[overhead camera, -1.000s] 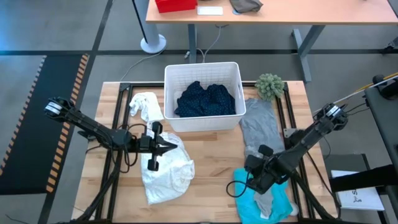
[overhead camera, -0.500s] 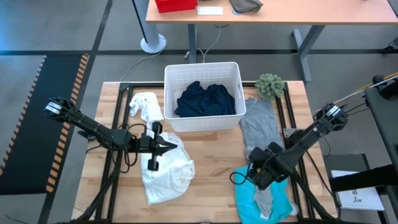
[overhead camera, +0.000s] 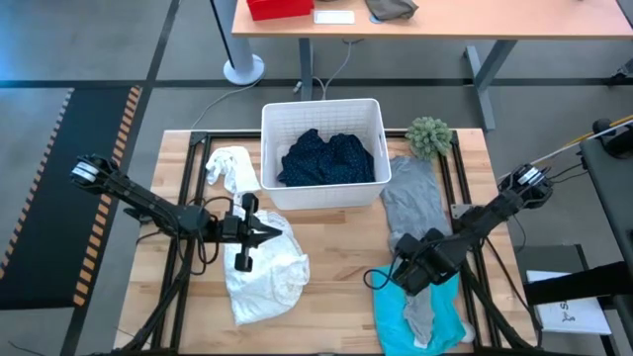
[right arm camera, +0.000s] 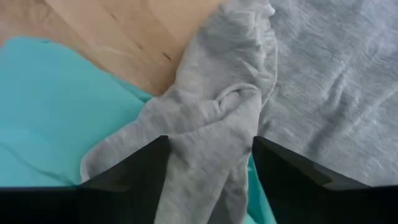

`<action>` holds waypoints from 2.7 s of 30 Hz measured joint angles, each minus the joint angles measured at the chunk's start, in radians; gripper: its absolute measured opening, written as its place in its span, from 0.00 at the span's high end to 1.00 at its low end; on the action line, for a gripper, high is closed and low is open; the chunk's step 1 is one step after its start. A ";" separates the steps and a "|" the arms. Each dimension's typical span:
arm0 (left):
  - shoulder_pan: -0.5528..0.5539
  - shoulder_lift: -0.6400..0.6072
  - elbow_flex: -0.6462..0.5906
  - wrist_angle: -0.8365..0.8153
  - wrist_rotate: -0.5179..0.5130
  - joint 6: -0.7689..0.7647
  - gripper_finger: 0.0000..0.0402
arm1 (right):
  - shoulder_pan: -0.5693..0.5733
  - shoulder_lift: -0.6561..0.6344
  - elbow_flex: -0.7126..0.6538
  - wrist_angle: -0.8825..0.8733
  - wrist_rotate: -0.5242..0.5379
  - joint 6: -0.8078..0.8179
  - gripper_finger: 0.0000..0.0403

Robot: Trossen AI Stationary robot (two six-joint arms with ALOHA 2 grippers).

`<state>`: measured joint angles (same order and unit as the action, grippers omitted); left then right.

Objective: Sort clothes
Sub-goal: Put the gray sock into the white laundry bin

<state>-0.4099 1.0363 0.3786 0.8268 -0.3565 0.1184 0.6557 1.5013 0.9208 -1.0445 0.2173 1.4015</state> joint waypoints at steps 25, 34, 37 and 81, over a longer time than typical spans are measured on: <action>0.000 0.000 0.000 0.000 0.000 0.000 1.00 | -0.006 0.000 0.380 0.002 0.222 -0.402 1.00; 0.000 0.000 0.000 0.001 0.000 0.002 1.00 | -0.007 0.000 0.648 0.003 0.400 -0.658 1.00; 0.000 0.000 0.000 0.002 0.000 0.004 1.00 | -0.014 0.000 0.731 0.002 0.422 -0.762 1.00; 0.000 0.000 0.000 -0.015 0.000 0.012 1.00 | -0.814 0.178 1.168 0.162 0.350 -1.428 0.78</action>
<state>-0.4098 1.0367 0.3786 0.8120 -0.3565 0.1307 -0.1581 1.6790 2.0888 -0.8824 0.5674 -0.0261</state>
